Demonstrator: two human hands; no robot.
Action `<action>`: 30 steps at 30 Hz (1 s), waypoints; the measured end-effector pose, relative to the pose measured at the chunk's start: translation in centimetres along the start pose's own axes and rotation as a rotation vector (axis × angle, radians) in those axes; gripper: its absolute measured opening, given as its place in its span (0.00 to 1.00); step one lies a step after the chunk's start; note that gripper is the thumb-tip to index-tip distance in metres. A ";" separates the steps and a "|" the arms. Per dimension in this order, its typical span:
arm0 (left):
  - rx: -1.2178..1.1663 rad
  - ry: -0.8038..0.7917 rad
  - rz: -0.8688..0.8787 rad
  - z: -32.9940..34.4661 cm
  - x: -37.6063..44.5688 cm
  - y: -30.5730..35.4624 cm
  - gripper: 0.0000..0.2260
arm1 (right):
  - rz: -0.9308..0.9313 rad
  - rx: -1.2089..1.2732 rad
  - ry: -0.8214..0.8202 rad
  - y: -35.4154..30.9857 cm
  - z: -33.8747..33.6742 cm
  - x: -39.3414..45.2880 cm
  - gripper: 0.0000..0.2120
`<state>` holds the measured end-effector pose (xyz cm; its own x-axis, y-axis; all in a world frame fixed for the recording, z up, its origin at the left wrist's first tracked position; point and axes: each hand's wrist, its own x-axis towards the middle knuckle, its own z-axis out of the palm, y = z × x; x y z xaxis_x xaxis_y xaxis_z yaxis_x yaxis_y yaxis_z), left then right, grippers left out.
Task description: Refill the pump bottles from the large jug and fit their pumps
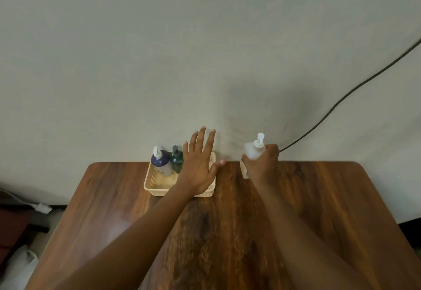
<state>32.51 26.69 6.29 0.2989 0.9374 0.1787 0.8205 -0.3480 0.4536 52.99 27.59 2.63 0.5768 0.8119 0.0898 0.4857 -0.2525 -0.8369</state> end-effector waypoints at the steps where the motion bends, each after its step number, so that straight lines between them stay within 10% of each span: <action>1: 0.000 -0.001 0.000 0.5 0.0 -0.3 0.36 | -0.004 -0.029 0.006 0.4 0.6 0.3 0.35; 30: -0.003 -0.054 -0.002 5.2 0.0 -4.5 0.35 | 0.021 -0.207 -0.040 4.5 6.6 3.4 0.44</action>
<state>31.34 28.28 -0.28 0.3232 0.9373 0.1308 0.8195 -0.3463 0.4566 52.83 32.67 -4.39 0.5637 0.8246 0.0484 0.6005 -0.3689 -0.7094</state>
